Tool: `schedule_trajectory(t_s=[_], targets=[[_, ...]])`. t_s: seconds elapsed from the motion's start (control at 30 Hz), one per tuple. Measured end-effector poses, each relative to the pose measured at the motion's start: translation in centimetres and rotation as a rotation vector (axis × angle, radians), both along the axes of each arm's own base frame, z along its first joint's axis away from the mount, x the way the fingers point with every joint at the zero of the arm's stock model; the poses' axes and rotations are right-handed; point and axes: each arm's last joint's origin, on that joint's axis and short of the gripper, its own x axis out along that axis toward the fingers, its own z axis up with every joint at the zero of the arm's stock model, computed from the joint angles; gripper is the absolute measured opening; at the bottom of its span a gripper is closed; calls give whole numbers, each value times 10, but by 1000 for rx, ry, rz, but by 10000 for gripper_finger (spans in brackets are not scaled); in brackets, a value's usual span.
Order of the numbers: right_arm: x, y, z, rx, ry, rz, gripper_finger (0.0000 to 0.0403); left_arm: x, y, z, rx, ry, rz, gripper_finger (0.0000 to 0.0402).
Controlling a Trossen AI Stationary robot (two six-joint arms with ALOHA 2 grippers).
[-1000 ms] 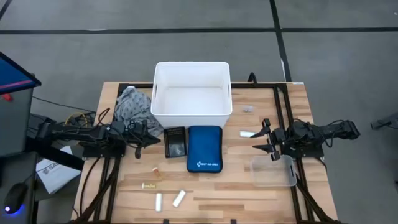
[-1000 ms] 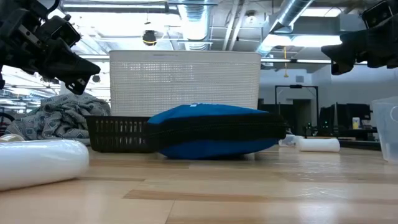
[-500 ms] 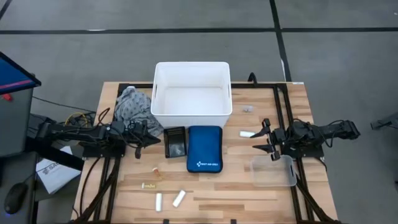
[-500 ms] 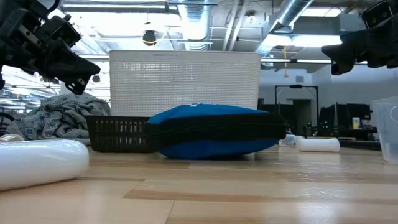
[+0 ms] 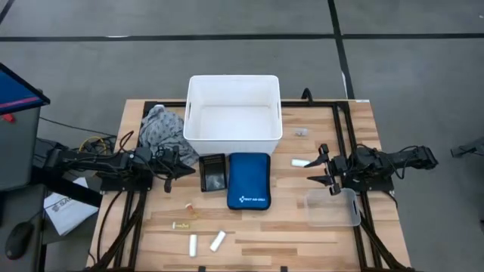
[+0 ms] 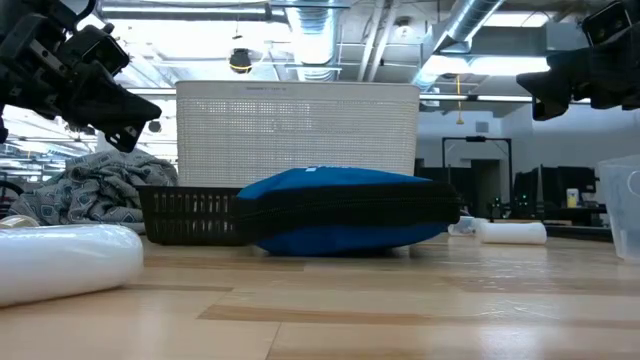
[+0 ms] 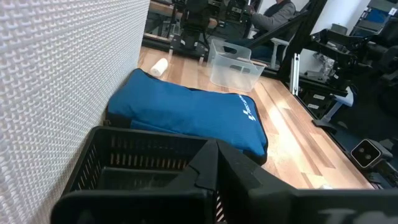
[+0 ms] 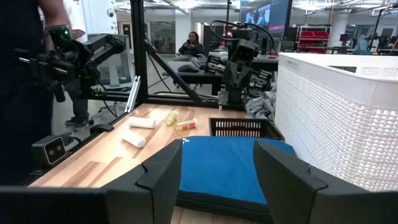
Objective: Pick & place medical supplies in basket/bin
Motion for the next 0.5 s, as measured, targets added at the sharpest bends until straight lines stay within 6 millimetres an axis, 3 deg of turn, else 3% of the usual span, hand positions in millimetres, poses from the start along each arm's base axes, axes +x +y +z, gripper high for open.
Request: schedule_trajectory(t_s=[0.23,0.43,0.5], targets=[[0,0,0,0,0,0,193,1,1,12,-16,-129,32,0],[0,0,0,-6,-1,-1,193,-1,1,36,-337,-367,23,0],[0,-1,0,-90,-12,-16,193,-3,1,43,-358,-440,10,0]])
